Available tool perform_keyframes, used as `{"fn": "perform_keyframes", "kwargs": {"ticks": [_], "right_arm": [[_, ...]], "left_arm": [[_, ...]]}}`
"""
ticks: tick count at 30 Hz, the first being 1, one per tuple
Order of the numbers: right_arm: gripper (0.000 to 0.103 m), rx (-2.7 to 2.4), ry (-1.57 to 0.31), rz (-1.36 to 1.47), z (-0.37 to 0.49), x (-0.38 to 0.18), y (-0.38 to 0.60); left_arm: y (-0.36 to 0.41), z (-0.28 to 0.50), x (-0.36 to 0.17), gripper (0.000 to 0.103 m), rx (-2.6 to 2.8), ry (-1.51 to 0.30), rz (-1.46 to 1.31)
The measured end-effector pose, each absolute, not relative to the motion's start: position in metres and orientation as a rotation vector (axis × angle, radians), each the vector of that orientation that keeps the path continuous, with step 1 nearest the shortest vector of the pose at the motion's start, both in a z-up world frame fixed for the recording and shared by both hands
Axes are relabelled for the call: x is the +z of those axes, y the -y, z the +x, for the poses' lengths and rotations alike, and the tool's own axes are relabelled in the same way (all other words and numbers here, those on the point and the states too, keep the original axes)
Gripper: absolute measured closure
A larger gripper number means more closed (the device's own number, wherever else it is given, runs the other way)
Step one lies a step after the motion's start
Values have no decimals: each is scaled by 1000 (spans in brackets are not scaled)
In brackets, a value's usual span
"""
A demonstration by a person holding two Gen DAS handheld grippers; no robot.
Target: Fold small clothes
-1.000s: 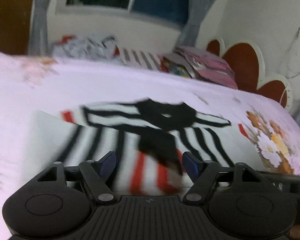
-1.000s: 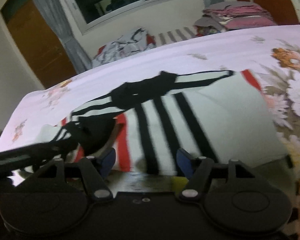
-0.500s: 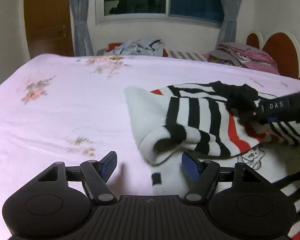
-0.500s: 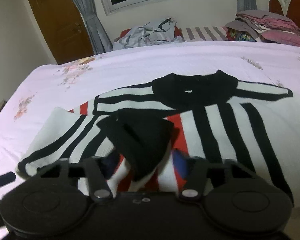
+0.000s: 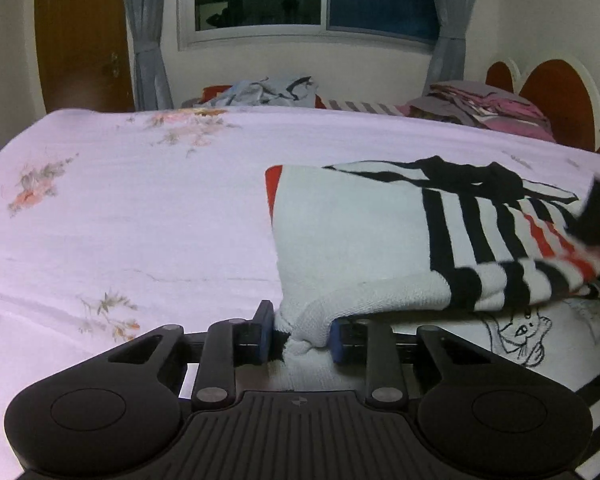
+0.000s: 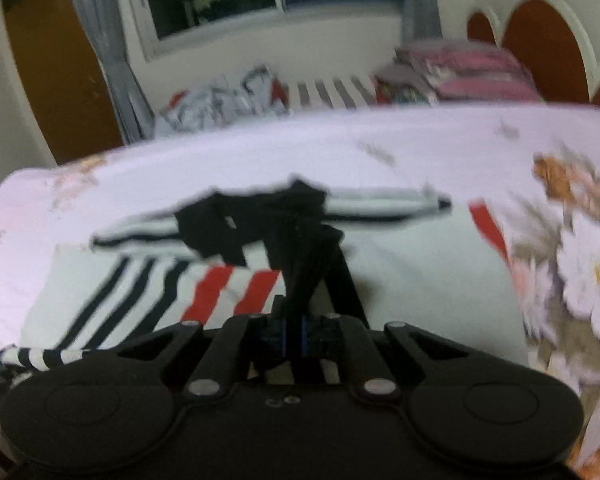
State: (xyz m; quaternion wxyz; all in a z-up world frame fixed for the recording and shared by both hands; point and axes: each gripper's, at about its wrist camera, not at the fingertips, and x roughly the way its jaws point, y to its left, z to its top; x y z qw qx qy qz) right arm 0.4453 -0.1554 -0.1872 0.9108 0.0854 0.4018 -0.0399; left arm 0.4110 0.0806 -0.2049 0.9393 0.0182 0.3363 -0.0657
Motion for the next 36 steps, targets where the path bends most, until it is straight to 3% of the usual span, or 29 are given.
{"fn": "perform_keyframes", "kwargs": {"ticks": [2, 7, 9, 13, 17, 20, 22, 24, 33, 35, 36], "right_arm": [[95, -85, -851, 193, 442, -197, 158], [71, -120, -824, 276, 433, -189, 173], [73, -124, -839, 295, 434, -192, 181], [89, -163, -831, 260, 427, -192, 189], [94, -192, -822, 251, 428, -192, 202], [83, -142, -837, 269, 425, -189, 207], [61, -156, -798, 305, 421, -183, 213], [53, -164, -784, 332, 420, -181, 218], [52, -133, -833, 375, 441, -196, 213], [57, -130, -837, 363, 443, -195, 208], [62, -131, -840, 349, 445, -195, 206]], "left_arm": [[-89, 415, -208, 75, -140, -713, -10], [-91, 414, -204, 75, -148, -741, -8], [-90, 413, -202, 75, -147, -754, -7], [-89, 410, -198, 75, -155, -773, 12], [-94, 407, -195, 75, -165, -806, -8], [-101, 398, -182, 75, -179, -823, -36], [-107, 393, -170, 75, -175, -821, -62], [-113, 395, -160, 75, -160, -826, -96], [-96, 472, -177, 72, -146, -871, -225], [-90, 489, -182, 67, -138, -876, -230], [-88, 497, -185, 58, -135, -878, -233]]}}
